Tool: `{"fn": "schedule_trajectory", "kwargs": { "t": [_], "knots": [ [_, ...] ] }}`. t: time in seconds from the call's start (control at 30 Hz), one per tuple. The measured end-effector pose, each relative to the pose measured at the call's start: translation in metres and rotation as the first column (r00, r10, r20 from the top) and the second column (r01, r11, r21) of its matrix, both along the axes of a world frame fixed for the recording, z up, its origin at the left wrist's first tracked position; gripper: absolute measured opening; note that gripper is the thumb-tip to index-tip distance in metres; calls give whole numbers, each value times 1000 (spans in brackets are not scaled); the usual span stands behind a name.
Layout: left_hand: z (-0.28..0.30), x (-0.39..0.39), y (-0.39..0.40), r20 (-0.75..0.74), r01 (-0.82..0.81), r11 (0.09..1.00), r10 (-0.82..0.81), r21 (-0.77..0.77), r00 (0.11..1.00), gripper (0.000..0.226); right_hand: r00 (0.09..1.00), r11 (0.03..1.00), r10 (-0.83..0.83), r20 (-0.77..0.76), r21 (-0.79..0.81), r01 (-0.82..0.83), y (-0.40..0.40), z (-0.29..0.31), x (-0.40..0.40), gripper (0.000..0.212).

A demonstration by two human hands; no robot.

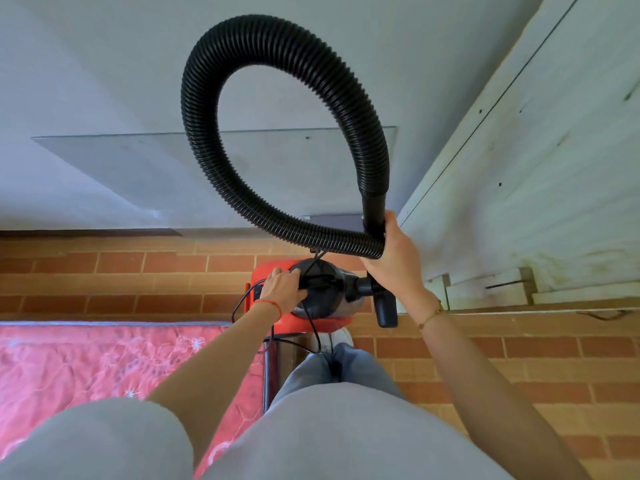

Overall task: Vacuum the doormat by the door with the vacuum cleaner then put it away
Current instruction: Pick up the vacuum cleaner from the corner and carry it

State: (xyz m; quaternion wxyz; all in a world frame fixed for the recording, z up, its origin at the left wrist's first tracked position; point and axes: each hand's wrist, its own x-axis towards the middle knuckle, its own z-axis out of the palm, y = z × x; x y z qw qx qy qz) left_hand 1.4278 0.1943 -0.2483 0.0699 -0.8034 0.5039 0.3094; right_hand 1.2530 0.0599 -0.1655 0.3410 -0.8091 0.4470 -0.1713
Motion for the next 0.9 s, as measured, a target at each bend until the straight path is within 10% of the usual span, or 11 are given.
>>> {"fn": "schedule_trajectory", "kwargs": {
  "t": [0.9],
  "knots": [
    [27, -73, 74, 145, -364, 930, 367, -48, 919, 34, 920, 922, 385, 76, 17, -387, 19, 31, -26, 34]
  ]
}}
